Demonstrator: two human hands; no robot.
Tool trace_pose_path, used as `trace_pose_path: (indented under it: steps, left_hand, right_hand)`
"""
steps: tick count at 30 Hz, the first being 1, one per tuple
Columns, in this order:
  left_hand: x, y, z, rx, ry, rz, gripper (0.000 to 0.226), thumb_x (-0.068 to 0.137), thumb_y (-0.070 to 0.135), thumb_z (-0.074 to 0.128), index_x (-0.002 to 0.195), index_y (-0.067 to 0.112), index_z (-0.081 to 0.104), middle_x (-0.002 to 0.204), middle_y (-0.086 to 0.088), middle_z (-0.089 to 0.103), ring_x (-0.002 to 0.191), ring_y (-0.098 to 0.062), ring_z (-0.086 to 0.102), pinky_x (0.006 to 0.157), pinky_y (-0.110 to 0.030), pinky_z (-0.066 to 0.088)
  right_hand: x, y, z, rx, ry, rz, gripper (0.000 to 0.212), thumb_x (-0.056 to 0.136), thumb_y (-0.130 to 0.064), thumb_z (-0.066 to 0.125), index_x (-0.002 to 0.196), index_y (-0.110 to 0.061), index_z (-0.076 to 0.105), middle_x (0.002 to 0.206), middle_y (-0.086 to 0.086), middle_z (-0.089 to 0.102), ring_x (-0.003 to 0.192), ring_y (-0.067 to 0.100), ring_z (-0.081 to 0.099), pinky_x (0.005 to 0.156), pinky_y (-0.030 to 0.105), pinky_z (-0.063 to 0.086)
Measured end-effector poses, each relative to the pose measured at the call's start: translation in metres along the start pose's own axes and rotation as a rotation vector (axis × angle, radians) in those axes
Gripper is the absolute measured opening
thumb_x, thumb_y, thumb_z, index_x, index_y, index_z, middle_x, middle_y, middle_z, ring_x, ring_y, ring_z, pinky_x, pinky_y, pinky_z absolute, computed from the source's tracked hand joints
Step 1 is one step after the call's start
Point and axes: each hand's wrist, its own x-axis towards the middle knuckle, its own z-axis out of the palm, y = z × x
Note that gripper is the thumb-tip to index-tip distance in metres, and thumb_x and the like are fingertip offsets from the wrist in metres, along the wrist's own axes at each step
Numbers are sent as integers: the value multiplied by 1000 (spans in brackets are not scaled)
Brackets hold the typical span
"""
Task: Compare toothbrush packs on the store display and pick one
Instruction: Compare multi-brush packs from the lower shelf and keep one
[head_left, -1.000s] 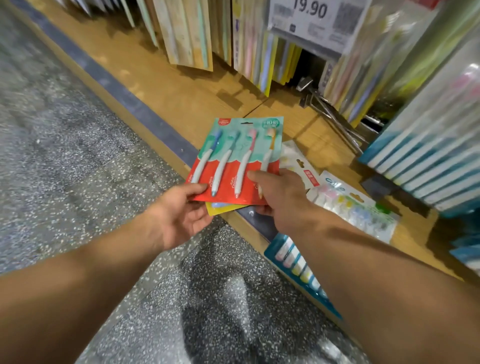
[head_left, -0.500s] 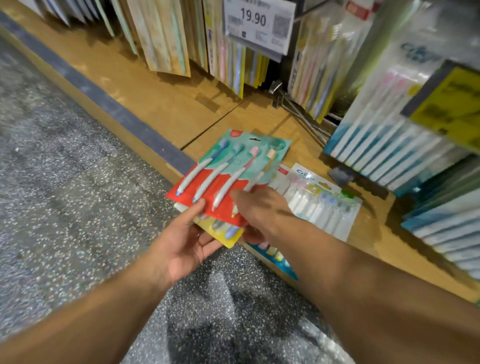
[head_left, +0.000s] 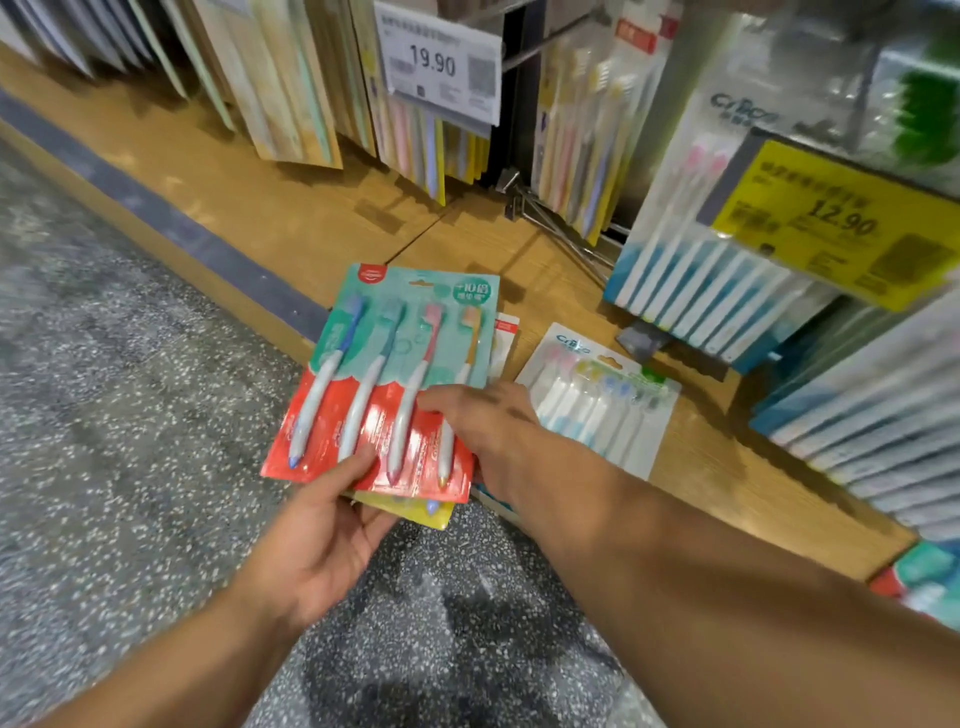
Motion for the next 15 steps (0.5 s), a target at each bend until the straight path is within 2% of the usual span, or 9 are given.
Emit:
trace_pose_path:
  steps: [1,3,5,7,9,10,11,13,15]
  left_hand:
    - [-4,-2,0,5,-23,2,49,85,12,68,133,6,62,118,-19,76,92,-26,79,69,-36,66]
    - [-11,-7,5,31,-57,8,45,83,10,67,129,6,63,116,-20,76,89,-26,80,68,-38,66]
    - [-15,-12,9,62,-76,14,44,82,9,67,125,6,65,116,-20,76,89,-26,80,70,-41,67]
    - [-19,-16,8,166,-115,28,43,78,9,76,120,7,68,116,-18,77,93,-26,79,71,-42,67]
    - [-24,-23,5,430,-176,13,66,59,18,98,119,9,70,117,-13,77,101,-26,77,77,-42,65]
    - [-27,-29,3,629,-188,-14,78,48,23,102,118,10,70,115,-10,78,104,-25,76,82,-43,63]
    - [-28,-36,2,805,-181,-41,79,45,24,100,117,11,70,111,-6,79,104,-23,76,84,-43,62]
    - [-27,-53,6,974,-100,-70,59,58,13,97,111,13,70,103,-4,80,96,-20,77,80,-41,62]
    - [-22,-66,15,891,-1,-58,32,80,0,83,107,13,70,103,-6,81,90,-20,77,75,-40,61]
  right_hand:
    - [2,0,-3,60,-4,11,97,24,-38,84,116,-13,63,98,11,78,85,36,77,80,52,63]
    - [-7,-4,-12,117,-16,22,65,47,-25,88,107,-9,69,93,13,79,83,36,77,83,53,63]
    - [-19,-7,-23,159,-13,13,24,74,-8,81,96,-3,72,93,18,79,85,39,77,84,56,63]
    - [-23,-6,-36,198,-11,-9,6,84,1,72,91,0,71,96,23,77,86,42,76,82,60,62]
    - [-24,-3,-48,150,19,-10,17,84,-2,70,100,2,68,90,24,75,79,39,75,78,58,63]
    - [-23,-2,-54,110,46,-9,28,81,-6,71,108,2,66,85,23,74,74,35,73,76,55,63]
    - [-24,0,-61,83,64,-19,39,78,-10,72,115,1,63,83,22,74,69,33,71,71,51,63]
    - [-24,3,-76,82,76,-50,51,72,-9,72,120,3,64,83,21,74,62,30,69,65,43,61]
    - [-24,6,-91,106,74,-55,52,67,-7,70,117,5,67,80,21,74,59,31,69,65,42,63]
